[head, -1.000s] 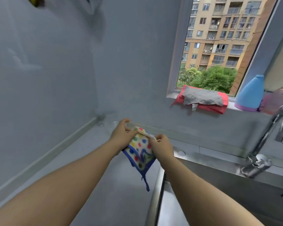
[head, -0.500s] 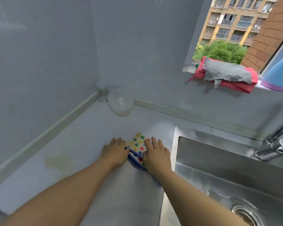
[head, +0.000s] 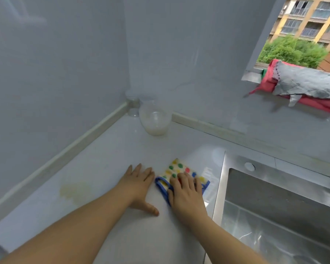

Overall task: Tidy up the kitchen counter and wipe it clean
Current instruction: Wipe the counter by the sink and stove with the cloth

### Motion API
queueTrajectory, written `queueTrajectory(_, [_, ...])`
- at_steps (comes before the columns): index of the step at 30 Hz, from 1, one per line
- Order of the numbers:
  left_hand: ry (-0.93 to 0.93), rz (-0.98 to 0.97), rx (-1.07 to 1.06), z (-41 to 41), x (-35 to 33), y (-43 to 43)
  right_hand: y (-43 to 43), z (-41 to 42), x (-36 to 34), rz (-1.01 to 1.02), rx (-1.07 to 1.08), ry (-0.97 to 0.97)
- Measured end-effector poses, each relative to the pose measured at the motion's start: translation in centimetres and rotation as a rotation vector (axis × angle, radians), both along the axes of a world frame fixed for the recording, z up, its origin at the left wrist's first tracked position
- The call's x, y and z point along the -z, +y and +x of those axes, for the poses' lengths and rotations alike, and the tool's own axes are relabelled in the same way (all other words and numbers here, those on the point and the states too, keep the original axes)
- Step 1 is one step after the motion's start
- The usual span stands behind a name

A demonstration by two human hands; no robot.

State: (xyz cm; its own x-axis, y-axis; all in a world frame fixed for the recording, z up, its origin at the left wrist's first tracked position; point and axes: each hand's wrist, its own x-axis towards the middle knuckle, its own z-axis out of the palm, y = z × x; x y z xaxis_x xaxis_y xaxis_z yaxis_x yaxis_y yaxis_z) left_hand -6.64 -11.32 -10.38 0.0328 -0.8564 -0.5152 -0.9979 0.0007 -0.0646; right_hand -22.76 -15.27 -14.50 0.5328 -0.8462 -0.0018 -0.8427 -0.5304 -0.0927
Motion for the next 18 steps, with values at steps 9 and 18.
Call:
queueTrajectory(9, [0.099, 0.010, -0.111, -0.5, -0.5, -0.8, -4.5, -1.2, -0.6, 0.217, -0.079, 0.044])
queueTrajectory(18, [0.027, -0.025, -0.065, -0.5, -0.8, -1.4, -0.9, -1.0, 1.5, 0.107, -0.103, 0.073])
